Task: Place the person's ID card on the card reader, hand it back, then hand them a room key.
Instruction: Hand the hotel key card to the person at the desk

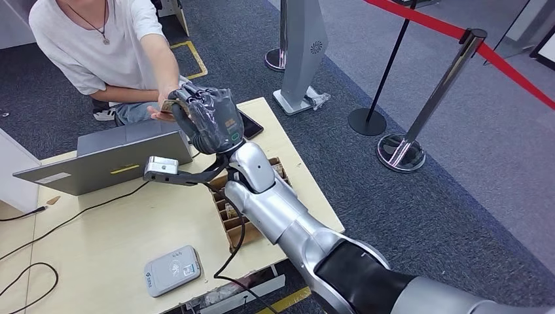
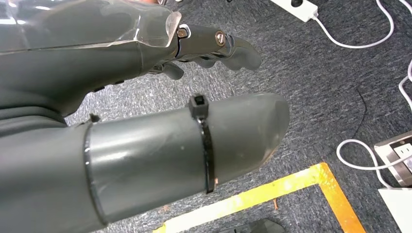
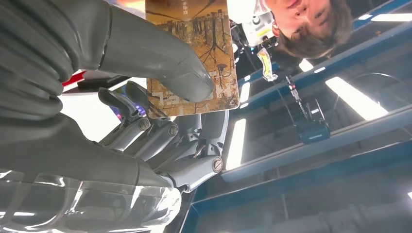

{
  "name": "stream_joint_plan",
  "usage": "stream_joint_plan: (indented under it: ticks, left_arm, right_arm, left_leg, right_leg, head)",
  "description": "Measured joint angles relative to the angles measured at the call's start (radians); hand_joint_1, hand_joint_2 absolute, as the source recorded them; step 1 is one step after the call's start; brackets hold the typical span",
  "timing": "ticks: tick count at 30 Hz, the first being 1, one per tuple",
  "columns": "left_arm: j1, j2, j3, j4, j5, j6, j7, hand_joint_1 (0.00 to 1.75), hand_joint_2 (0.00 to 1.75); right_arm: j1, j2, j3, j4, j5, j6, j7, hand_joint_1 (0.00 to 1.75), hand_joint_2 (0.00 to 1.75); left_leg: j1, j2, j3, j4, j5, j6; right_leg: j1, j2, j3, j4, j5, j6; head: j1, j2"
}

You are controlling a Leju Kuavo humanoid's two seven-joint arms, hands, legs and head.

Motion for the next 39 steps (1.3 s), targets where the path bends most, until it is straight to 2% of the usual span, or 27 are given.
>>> stream_joint_plan:
  ticks: [7, 11, 15, 18, 26, 31, 35, 39]
  left_arm:
    - [0.0, 0.004, -0.003, 0.0, -0.009, -0.001, 0.0, 0.0, 0.0]
    - [0.0, 0.004, -0.006, 0.0, -0.014, -0.002, 0.0, 0.0, 0.0]
    - [-0.001, 0.003, -0.008, 0.0, -0.012, 0.01, -0.002, 0.0, 0.0]
    - [0.002, -0.002, -0.008, 0.0, -0.006, 0.035, -0.008, 0.0, 0.0]
    - [-0.001, 0.002, -0.009, 0.0, -0.007, 0.0, 0.009, 0.0, 0.0]
    - [0.0, 0.004, -0.009, 0.0, 0.003, 0.013, 0.0, 0.0, 0.0]
    - [0.005, 0.001, -0.009, 0.0, 0.017, 0.049, -0.02, 0.0, 0.0]
    - [0.013, -0.003, -0.009, 0.0, 0.026, 0.059, -0.03, 0.0, 0.0]
  right_arm:
    - [0.005, 0.01, -0.023, 0.002, 0.051, 0.0, 0.025, 1.75, 1.75]
    - [0.01, 0.01, -0.031, 0.004, 0.056, 0.0, 0.035, 0.02, 1.75]
    - [0.011, 0.01, -0.036, 0.017, 0.038, 0.0, 0.043, 0.0, 0.0]
    - [0.014, 0.01, -0.036, 0.026, 0.031, 0.0, 0.046, 0.0, 0.0]
    - [0.014, 0.01, -0.035, 0.051, 0.035, 0.0, 0.076, 0.0, 0.0]
    - [0.02, 0.007, -0.01, 0.051, -0.025, 0.008, 0.09, 0.0, 0.0]
    - [0.047, -0.011, 0.026, 0.02, -0.07, 0.04, 0.095, 0.0, 0.0]
    - [0.096, -0.047, 0.076, -0.043, -0.103, 0.117, 0.098, 0.0, 0.0]
  left_leg:
    - [0.0, 0.0, 0.0, 0.0, 0.0, 0.0]
    - [0.0, 0.0, 0.0, 0.0, 0.0, 0.0]
    - [0.0, 0.0, 0.0, 0.0, 0.0, 0.0]
    - [0.0, 0.0, 0.0, 0.0, 0.0, 0.0]
    - [0.0, 0.0, 0.0, 0.0, 0.0, 0.0]
    - [0.0, 0.0, 0.0, 0.0, 0.0, 0.0]
    - [0.0, 0.0, 0.0, 0.0, 0.0, 0.0]
    - [0.0, 0.0, 0.0, 0.0, 0.0, 0.0]
  right_leg:
    - [0.0, 0.0, 0.0, 0.0, 0.0, 0.0]
    - [0.0, 0.0, 0.0, 0.0, 0.0, 0.0]
    - [0.0, 0.0, 0.0, 0.0, 0.0, 0.0]
    - [0.0, 0.0, 0.0, 0.0, 0.0, 0.0]
    - [0.0, 0.0, 0.0, 0.0, 0.0, 0.0]
    - [0.0, 0.0, 0.0, 0.0, 0.0, 0.0]
    - [0.0, 0.0, 0.0, 0.0, 0.0, 0.0]
    - [0.0, 0.0, 0.0, 0.0, 0.0, 0.0]
  head:
    - [0.0, 0.0]
    - [0.0, 0.0]
    - [0.0, 0.0]
    - [0.0, 0.0]
    - [0.0, 0.0]
    - [0.0, 0.0]
    - [0.0, 0.0]
    - [0.0, 0.0]
